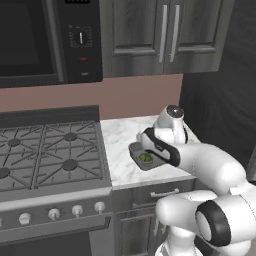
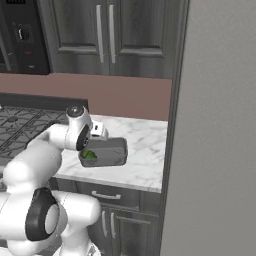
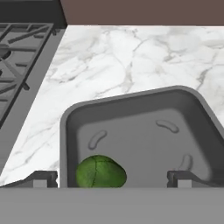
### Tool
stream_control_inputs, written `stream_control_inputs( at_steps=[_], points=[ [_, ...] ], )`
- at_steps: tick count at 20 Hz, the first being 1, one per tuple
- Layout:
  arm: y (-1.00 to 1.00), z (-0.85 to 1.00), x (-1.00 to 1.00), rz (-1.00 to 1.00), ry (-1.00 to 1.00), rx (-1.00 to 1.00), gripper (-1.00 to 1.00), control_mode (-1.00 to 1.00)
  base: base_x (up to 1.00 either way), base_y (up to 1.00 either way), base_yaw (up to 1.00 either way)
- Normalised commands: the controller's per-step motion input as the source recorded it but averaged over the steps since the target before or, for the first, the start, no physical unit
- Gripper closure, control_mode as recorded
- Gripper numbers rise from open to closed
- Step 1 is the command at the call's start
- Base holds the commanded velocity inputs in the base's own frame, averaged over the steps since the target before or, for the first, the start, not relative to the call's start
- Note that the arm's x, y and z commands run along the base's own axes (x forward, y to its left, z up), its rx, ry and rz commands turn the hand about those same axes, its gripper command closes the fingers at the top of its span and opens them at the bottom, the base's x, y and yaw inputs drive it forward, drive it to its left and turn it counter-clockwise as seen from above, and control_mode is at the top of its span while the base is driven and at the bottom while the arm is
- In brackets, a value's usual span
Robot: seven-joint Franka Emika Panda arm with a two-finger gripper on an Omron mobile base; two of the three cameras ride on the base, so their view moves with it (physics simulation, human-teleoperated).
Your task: Take the avocado and lime out of the freezer and place them in the tupperware container on the counter. Then put the tupperware containing the vegetables back in the freezer.
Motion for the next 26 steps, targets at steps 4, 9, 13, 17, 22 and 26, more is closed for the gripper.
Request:
stream_control_inputs(
  at_steps=[4,9,13,17,22,26],
  points=[
    [-0.03,0.71,-0.9,0.0,-0.2,0.0,-1.0,-1.0,0.0,0.0,0.0],
    [-0.05,0.87,-1.0,0.0,-0.2,0.04,-1.0,-1.0,0.0,0.0,0.0],
    [-0.08,0.88,-1.0,0.0,-0.11,0.07,-1.0,-1.0,0.0,0.0,0.0],
    [-0.08,0.81,-1.0,0.0,0.0,0.07,-1.0,-1.0,0.0,0.0,0.0],
    [-0.1,0.91,-0.97,0.0,0.09,0.05,-1.0,-1.0,0.0,0.0,0.0],
    [-0.05,0.68,-0.81,-0.02,0.25,0.0,-1.0,-1.0,0.0,0.0,0.0]
  ],
)
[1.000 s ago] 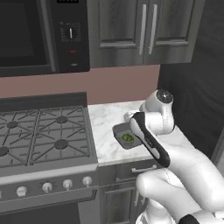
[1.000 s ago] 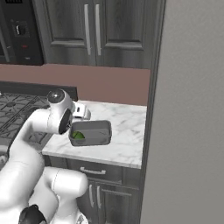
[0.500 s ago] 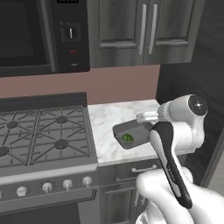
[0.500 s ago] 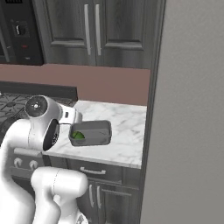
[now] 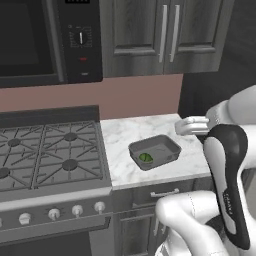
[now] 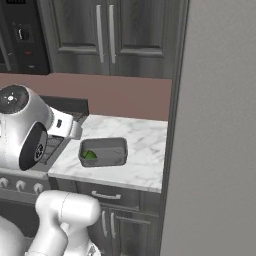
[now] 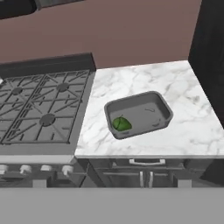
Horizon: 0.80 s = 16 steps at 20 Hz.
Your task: Take the avocado and lime out of the freezer and place them in the tupperware container on the counter. Then put the tupperware containing the vegetables back in the freezer.
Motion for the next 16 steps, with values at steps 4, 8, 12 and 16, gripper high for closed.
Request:
stream_control_inputs(
  at_steps=[4,8,12,16],
  points=[
    [0.0,0.13,-0.45,-0.03,0.34,0.0,-1.0,-1.0,0.0,0.0,0.0],
    [0.0,-0.08,-0.2,-0.03,0.31,-0.02,-1.0,-1.0,0.0,0.0,0.0],
    [-0.01,-0.49,-0.16,0.0,0.21,0.0,-1.0,-1.0,0.0,0.0,0.0],
    [-0.08,-0.59,-0.28,0.0,0.04,0.0,-1.0,-1.0,0.0,0.0,0.0]
  ],
)
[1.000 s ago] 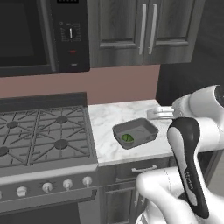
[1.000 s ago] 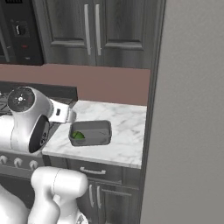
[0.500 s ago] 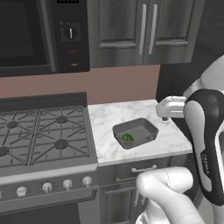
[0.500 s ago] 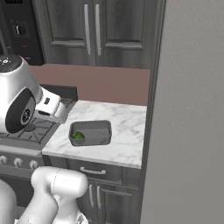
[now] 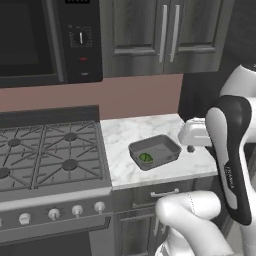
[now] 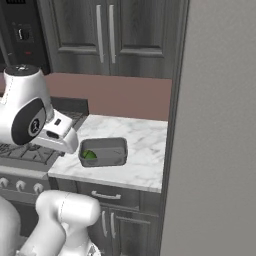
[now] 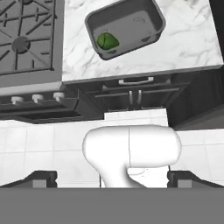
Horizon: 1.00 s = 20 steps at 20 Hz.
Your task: Take the avocado and lime out of the freezer and place them in the tupperware container on the counter. Then put the tupperware containing the vegetables back in the freezer.
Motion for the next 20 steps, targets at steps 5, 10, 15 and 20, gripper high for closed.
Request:
stream_control_inputs(
  at_steps=[5,10,15,20],
  points=[
    [-0.02,-0.1,-0.1,0.0,0.0,0.0,-1.0,1.0,-0.76,-0.05,0.0],
    [0.0,0.0,0.0,0.0,0.0,0.0,-1.0,1.0,-1.0,-0.3,-0.06],
    [0.0,0.0,0.0,0.0,0.0,0.0,-1.0,1.0,-0.92,-0.74,-0.11],
    [0.0,0.0,0.0,0.0,0.0,0.0,-1.0,1.0,-0.15,-1.0,-0.03]
  ],
)
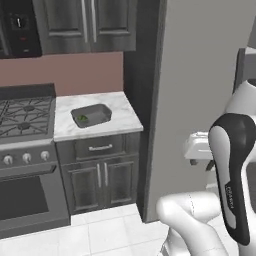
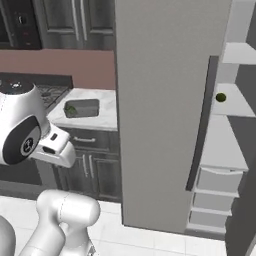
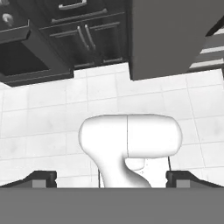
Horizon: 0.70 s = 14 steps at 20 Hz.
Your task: Take the avocado and lime out of the freezer and place them in the tupperware container on the counter. Then put the tupperware containing the vegetables back in the freezer.
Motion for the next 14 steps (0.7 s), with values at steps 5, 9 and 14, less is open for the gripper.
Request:
stream_control_inputs(
  at_steps=[5,9,14],
  points=[
    [0.0,0.0,0.0,0.0,0.0,0.0,-1.0,1.0,0.53,-0.99,0.0],
    [0.0,0.0,0.0,0.0,0.0,0.0,-1.0,1.0,0.72,-0.81,0.01],
    [0.0,0.0,0.0,0.0,0.0,0.0,-1.0,1.0,0.63,-0.68,0.0]
  ],
)
